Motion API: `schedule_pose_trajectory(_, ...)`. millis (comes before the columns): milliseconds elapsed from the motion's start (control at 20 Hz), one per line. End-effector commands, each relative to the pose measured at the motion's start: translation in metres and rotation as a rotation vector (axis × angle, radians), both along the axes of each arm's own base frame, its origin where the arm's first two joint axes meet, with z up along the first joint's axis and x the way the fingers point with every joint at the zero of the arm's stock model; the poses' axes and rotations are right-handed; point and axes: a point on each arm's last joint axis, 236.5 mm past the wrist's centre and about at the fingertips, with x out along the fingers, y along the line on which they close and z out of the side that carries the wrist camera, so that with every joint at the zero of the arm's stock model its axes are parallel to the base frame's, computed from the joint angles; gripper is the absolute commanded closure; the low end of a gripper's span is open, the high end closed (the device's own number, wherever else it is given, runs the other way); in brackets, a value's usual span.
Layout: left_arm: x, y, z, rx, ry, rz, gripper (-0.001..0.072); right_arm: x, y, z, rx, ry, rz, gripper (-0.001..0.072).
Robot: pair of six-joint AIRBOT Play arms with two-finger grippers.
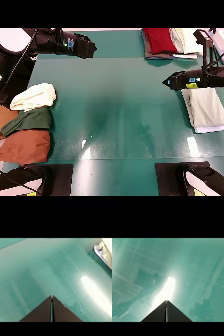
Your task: Fold the shirts.
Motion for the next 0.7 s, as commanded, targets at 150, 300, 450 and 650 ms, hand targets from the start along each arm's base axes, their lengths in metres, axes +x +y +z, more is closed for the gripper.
schedule_pose_trajectory(150,0.0002,-0.0001,0.0006,-0.001,-0.002,0.001,0.0685,-0.0003,0.0003,0.0003,0.000,0.000,0.001,0.0696)
schedule_pose_trajectory(300,0.0002,-0.0001,0.0006,-0.001,-0.002,0.001,0.0685,-0.0003,0.0003,0.0003,0.000,0.000,0.001,0.0696)
schedule_pose_trajectory(450,0.0003,0.0001,0.0007,-0.001,-0.003,0.001,0.0685,-0.0003,0.0003,0.0004,0.000,-0.001,0.001,0.0695)
schedule_pose_trajectory(650,0.0017,-0.0005,0.0033,-0.008,-0.014,0.002,0.0685,-0.0003,0.0003,0.0004,0.000,-0.001,0.001,0.0696)
